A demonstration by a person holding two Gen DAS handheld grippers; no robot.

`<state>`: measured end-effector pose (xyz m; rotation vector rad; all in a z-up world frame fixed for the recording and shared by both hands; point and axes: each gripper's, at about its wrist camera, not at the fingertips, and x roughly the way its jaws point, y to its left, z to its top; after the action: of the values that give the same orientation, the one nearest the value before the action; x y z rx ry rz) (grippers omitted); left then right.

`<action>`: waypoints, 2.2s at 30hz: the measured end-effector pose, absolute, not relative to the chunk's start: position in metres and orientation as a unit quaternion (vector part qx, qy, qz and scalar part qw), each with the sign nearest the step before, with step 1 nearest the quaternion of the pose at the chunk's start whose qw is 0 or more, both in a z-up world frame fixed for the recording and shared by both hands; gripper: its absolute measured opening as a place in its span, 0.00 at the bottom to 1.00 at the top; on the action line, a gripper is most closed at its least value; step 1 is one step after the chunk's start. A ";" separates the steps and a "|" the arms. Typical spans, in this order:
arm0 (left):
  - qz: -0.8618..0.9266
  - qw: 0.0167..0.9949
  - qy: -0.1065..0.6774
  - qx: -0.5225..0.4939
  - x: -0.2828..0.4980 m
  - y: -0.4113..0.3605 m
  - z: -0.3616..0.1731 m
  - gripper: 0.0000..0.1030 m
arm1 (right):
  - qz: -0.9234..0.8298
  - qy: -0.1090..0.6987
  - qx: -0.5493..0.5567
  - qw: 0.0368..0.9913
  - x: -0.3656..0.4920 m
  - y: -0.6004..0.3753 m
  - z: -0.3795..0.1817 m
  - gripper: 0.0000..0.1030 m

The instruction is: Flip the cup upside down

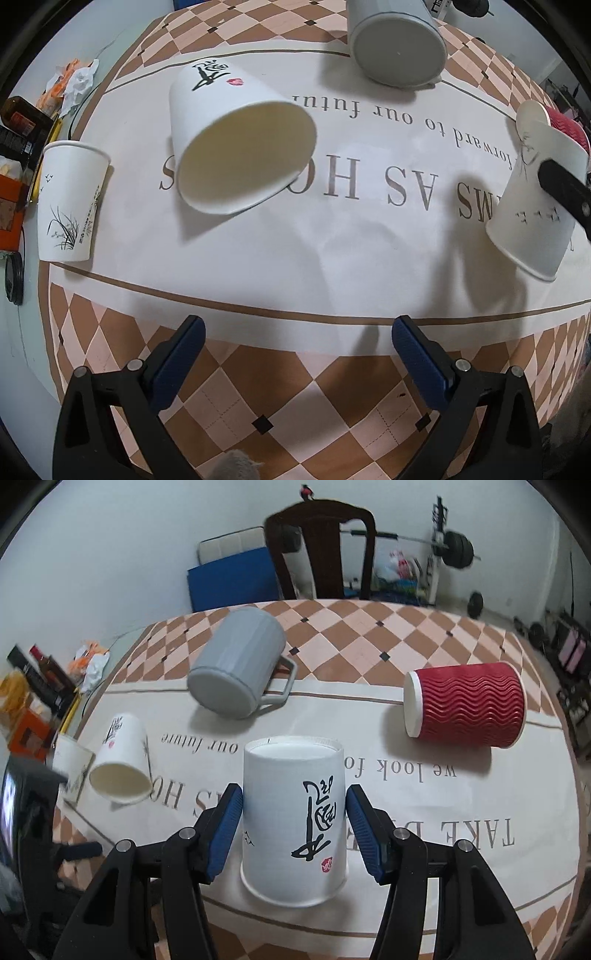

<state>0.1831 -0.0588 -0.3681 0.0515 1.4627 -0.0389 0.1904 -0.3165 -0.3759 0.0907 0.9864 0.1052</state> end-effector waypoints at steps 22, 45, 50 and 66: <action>-0.008 0.782 0.621 0.048 0.114 -0.083 -0.336 1.00 | 0.029 0.497 0.007 0.867 0.111 -0.326 -0.365 0.91; -0.083 0.882 0.463 0.036 0.022 -0.087 -0.065 1.00 | -0.151 0.450 0.036 0.879 -0.051 -0.345 -0.109 0.99; -0.079 0.892 0.443 0.038 0.004 -0.078 -0.035 1.00 | -0.159 0.427 0.036 0.889 -0.073 -0.336 -0.069 0.99; -0.064 0.890 0.450 0.043 -0.008 -0.060 -0.020 1.00 | -0.182 0.404 0.026 0.896 -0.095 -0.312 -0.030 0.99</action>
<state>-0.0080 -0.0595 -0.0197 0.0888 0.9344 -0.1336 -0.0948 -0.3122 -0.0299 0.0542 0.8377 -0.3776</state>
